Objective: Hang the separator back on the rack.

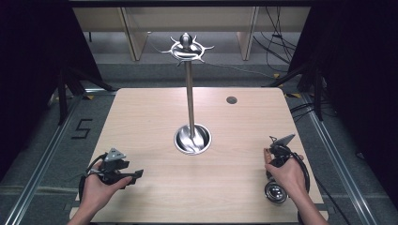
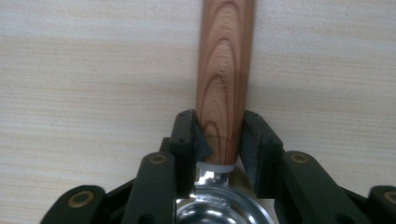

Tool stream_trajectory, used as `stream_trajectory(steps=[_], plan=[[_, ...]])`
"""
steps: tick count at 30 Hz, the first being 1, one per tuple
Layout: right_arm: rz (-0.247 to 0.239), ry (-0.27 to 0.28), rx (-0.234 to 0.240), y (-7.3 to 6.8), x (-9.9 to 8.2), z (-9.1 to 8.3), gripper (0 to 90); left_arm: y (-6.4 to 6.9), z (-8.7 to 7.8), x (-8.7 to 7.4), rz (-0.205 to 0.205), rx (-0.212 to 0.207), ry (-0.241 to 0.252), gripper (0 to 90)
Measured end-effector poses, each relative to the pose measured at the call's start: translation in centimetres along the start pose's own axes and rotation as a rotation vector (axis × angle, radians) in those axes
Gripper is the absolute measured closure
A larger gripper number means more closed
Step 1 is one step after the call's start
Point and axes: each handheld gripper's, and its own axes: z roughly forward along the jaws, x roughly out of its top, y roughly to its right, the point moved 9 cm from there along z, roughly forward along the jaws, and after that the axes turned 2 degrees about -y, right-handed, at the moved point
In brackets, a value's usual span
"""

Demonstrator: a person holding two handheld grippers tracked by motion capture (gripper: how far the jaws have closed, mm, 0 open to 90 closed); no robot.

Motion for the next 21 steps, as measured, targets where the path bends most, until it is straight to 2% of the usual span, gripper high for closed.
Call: stream_trajectory(steps=[3, 4, 5, 11, 15, 16, 18, 19, 20, 21], plan=[[-0.004, 0.004, -0.001, 0.0, 0.0, 0.0, 69.2, 0.0, 0.0, 0.0, 0.001, 0.002, 0.001, 30.9], [0.024, -0.015, 0.014, -0.2, 0.0, -0.1, 69.2, 0.0, 0.0, 0.0, 0.000, 0.002, 0.002, 30.9], [0.069, 0.005, 0.024, -0.6, 0.3, -0.1, 69.3, 0.0, 0.0, 0.0, 0.002, 0.002, 0.000, 30.9], [0.050, -0.013, 0.025, -0.6, 0.1, -0.2, 69.4, -0.1, 0.0, 0.0, 0.005, 0.008, -0.001, 30.9], [0.034, 0.003, 0.040, -0.7, 0.1, -0.5, 69.6, 0.0, 0.0, 0.0, -0.004, 0.004, 0.005, 31.0], [0.029, 0.035, 0.065, -1.0, 0.3, -0.8, 69.6, -0.1, -0.1, 0.0, -0.002, 0.001, 0.003, 31.0], [0.027, 0.024, 0.068, -1.0, 0.2, -1.1, 69.6, -0.1, -0.1, 0.0, 0.004, 0.003, -0.002, 31.0], [0.029, 0.030, 0.073, -1.1, 0.3, -1.3, 69.7, 0.0, -0.1, 0.1, -0.012, 0.003, 0.014, 31.0], [0.090, 0.039, 0.106, -1.9, 0.3, -1.7, 69.7, -0.1, -0.1, 0.0, -0.003, 0.005, 0.005, 31.0], [0.090, 0.039, 0.106, -1.9, 0.3, -1.7, 69.7, -0.1, -0.1, 0.0, -0.006, 0.006, 0.006, 31.0]])
